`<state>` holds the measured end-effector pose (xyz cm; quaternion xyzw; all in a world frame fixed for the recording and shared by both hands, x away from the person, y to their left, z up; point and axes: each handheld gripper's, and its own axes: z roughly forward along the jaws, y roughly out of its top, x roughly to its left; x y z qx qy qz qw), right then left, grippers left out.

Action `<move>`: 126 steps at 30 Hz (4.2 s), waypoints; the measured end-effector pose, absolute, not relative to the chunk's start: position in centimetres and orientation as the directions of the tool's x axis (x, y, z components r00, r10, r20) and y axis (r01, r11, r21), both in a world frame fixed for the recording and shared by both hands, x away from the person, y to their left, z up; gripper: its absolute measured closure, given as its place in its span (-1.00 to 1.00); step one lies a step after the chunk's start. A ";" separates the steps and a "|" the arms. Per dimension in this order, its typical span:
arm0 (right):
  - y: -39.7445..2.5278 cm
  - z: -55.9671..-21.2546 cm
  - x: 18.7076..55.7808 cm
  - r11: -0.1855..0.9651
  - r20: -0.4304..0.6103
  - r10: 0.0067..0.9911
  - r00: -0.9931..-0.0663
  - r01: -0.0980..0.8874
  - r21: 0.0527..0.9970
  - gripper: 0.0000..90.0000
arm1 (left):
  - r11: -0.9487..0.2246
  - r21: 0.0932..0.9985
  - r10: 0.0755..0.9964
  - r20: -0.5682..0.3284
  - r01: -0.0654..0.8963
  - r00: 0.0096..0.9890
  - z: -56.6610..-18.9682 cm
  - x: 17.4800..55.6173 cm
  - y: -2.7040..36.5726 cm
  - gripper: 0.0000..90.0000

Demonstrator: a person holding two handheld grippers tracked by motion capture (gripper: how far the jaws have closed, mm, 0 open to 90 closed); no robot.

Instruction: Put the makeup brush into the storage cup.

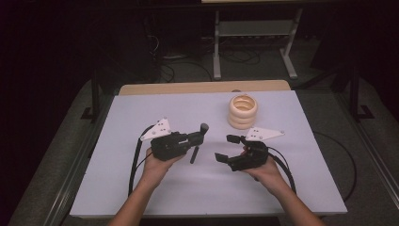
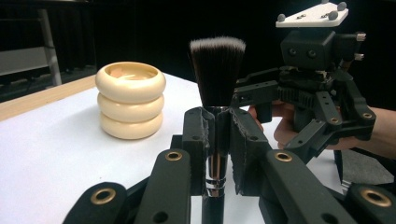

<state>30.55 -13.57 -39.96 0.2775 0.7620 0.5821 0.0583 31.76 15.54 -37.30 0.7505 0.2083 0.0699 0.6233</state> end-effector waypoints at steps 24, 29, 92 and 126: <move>-9.4 -40.0 31.2 0.147 0.277 0.405 -0.871 0.361 0.921 -0.05 | -0.114 0.966 0.392 -0.171 0.232 0.904 -37.3 31.7 15.4 0.73; -8.3 -40.1 31.5 0.145 0.283 0.394 -0.874 0.363 0.920 0.07 | -0.113 0.966 0.394 -0.172 0.234 0.903 -37.4 31.7 15.5 0.73; -9.4 -39.7 32.0 0.209 0.240 0.466 -0.852 0.369 0.906 0.74 | -0.196 0.953 0.402 -0.136 0.230 0.905 -37.4 31.6 17.2 -0.03; -10.5 -39.1 32.1 0.251 0.198 0.477 -0.856 0.350 0.903 0.74 | -0.263 0.920 0.504 -0.125 0.290 0.855 -39.2 27.8 23.0 -0.89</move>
